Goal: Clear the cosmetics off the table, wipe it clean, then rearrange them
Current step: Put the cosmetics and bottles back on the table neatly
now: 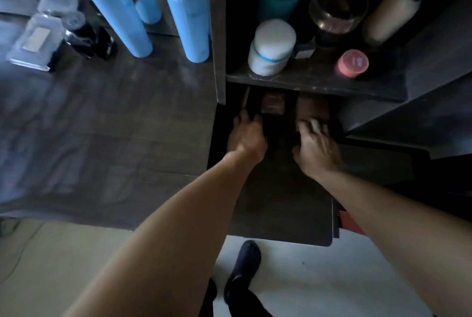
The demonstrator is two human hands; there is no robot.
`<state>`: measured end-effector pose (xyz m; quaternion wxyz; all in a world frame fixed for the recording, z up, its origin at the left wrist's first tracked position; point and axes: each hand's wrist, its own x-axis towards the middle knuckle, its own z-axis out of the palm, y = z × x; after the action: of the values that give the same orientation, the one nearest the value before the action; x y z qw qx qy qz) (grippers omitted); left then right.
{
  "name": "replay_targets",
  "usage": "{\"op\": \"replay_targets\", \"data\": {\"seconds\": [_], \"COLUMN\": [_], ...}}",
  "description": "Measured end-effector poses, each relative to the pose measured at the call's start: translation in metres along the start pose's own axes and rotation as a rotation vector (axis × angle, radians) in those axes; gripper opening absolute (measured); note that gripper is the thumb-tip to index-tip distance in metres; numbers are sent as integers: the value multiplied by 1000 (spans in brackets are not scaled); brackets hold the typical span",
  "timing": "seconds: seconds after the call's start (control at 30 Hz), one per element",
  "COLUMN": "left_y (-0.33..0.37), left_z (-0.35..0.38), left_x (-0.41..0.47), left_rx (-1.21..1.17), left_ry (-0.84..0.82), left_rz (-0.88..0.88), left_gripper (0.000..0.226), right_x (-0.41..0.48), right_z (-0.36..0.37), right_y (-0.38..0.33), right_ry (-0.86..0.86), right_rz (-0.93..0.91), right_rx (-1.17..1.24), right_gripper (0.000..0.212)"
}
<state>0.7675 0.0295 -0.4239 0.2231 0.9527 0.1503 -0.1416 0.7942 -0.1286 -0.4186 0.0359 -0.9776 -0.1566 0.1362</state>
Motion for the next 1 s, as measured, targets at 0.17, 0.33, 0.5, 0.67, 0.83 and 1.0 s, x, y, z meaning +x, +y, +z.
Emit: {"op": "replay_targets", "data": {"seconds": [0.17,0.33,0.5,0.67,0.83,1.0], "left_y": [-2,-5,-7,2,1,-7], "left_z": [32,37,27,18,24,24], "left_x": [39,11,-6,12,1,-24], "left_rx": [72,223,55,-41,-49,-136], "left_ry": [70,175,191,134,79,92], "left_rz": [12,34,-64,-161,-213,-152], "left_gripper": [73,66,62,75,63,37], "right_x": [22,6,4,20,16,-2], "right_z": [22,26,14,14,15,19], "right_y": [8,3,2,-4,-3,0], "right_ry": [-61,57,161,80,12,-24], "right_rz": [29,34,84,230,308,329], "right_rx": [-11,-48,41,85,65,187], "right_gripper": [77,53,34,56,71,78]}}
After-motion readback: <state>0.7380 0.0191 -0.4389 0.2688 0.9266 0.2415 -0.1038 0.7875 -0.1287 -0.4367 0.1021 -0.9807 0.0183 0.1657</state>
